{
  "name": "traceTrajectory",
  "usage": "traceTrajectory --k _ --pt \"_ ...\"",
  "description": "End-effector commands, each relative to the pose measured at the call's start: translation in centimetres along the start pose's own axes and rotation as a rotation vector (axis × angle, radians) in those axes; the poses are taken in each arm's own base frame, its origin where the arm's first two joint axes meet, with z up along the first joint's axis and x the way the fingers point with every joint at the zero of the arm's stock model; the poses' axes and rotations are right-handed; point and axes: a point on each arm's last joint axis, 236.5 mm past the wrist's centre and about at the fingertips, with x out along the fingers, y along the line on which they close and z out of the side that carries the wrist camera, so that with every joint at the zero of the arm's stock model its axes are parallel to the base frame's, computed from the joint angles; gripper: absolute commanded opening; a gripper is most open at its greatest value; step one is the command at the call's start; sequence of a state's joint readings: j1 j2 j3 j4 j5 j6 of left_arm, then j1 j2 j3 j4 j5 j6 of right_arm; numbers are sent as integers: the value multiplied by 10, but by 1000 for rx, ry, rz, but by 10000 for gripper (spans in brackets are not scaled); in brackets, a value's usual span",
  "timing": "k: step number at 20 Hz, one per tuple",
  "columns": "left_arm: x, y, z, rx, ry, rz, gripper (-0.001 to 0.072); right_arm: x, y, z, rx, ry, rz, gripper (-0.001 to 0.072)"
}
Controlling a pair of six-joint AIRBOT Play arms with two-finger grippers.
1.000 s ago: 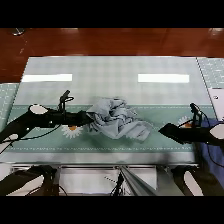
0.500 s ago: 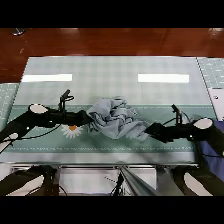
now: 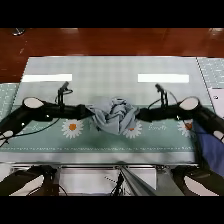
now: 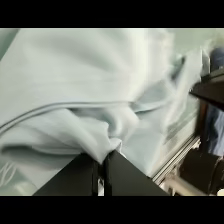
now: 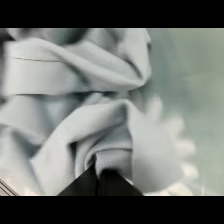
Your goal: Fold the shirts.
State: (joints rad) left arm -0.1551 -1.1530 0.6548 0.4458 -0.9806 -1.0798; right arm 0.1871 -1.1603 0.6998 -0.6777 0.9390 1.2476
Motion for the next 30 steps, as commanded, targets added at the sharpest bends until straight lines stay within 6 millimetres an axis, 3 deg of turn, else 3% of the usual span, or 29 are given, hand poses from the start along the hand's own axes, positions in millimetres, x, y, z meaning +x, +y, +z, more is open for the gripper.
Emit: traceTrajectory --k 1,2,4,6,9,11,13,15,17,19,21,23,26,28,30 --pt "-48 -87 66 224 -160 -87 22 -70 53 89 -205 -164 -68 29" --pt "-71 -124 90 314 -230 -114 22 -107 79 123 -275 -264 -85 29" --pt "-123 -192 128 450 -362 -120 22 -187 141 168 -418 -462 -111 29" --pt "-179 -237 143 606 -454 -13 20 -271 196 181 -562 -631 -165 29" --pt "-262 -276 139 725 -574 197 21 -377 257 151 -722 -824 -237 29" --pt "-315 -306 124 806 -686 272 21 -427 285 115 -784 -956 -233 29" --pt "-353 -338 98 872 -788 257 21 -462 292 76 -815 -1036 -269 30" --pt "-369 -346 65 903 -807 255 21 -490 291 38 -832 -1093 -316 29" --pt "-368 -334 28 908 -740 281 22 -509 283 2 -833 -1122 -366 30" --pt "-359 -312 -4 865 -643 306 22 -515 272 -25 -809 -1115 -393 30" --pt "-348 -291 -23 809 -572 318 22 -501 257 -38 -777 -1050 -399 29" --pt "-334 -273 -26 774 -521 328 22 -480 235 -39 -727 -962 -420 29" --pt "-309 -252 -2 725 -482 330 22 -447 211 -18 -675 -862 -439 30" --pt "-297 -249 34 742 -506 329 22 -429 187 7 -618 -825 -484 30" --pt "-274 -234 71 693 -474 334 23 -409 155 30 -547 -767 -555 29"
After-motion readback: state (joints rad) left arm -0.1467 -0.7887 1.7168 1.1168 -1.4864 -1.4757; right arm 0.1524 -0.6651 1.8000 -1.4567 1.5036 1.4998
